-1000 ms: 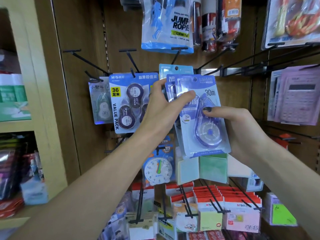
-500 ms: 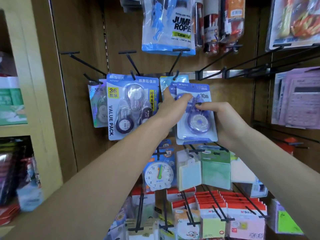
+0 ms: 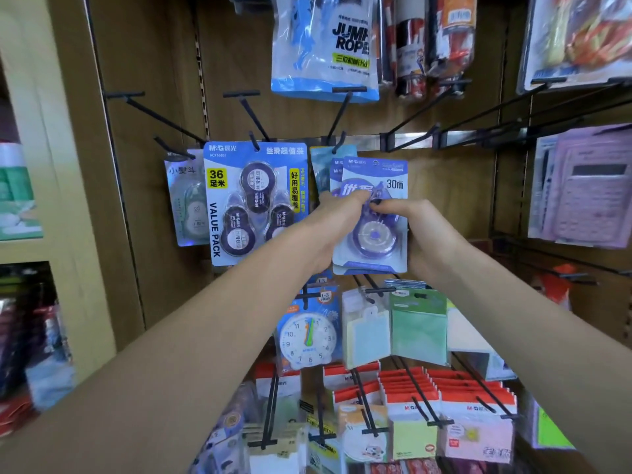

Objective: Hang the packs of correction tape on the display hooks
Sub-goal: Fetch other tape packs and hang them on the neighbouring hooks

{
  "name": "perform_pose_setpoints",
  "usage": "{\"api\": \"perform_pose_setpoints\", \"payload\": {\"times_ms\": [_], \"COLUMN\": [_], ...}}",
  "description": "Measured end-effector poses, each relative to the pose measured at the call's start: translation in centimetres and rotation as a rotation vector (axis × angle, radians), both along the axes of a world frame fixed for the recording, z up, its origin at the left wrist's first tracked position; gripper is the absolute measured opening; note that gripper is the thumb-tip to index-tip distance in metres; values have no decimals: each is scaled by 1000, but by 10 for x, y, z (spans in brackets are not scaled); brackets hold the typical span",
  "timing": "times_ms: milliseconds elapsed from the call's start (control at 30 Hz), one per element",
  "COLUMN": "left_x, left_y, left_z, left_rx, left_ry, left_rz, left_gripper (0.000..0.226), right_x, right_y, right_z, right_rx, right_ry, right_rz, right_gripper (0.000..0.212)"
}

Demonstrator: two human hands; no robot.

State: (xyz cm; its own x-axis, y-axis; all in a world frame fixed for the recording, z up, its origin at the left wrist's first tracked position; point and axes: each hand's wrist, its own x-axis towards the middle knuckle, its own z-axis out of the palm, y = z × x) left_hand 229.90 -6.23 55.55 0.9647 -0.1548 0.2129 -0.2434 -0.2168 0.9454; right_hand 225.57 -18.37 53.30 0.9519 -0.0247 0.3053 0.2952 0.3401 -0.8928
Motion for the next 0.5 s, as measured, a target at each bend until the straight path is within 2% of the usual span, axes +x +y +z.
{"api": "perform_pose_setpoints", "payload": {"times_ms": [133, 233, 333, 500], "left_x": [-29, -44, -52, -55], "left_y": [13, 23, 26, 36], "left_z": [-13, -24, -29, -39], "left_rx": [68, -3, -96, -160], "left_ry": [-160, -242, -291, -377], "left_rz": [-9, -60, -58, -42], "left_gripper": [72, 45, 50, 49], "right_x": [-19, -31, -37, -43], "right_y": [-5, -6, -6, -2], "right_z": [-14, -21, -22, -24], "right_rx": [-19, -18, -31, -148], "right_ry": [-42, -115, -144, -173], "right_rz": [42, 62, 97, 142], "right_gripper": [40, 37, 31, 32]}}
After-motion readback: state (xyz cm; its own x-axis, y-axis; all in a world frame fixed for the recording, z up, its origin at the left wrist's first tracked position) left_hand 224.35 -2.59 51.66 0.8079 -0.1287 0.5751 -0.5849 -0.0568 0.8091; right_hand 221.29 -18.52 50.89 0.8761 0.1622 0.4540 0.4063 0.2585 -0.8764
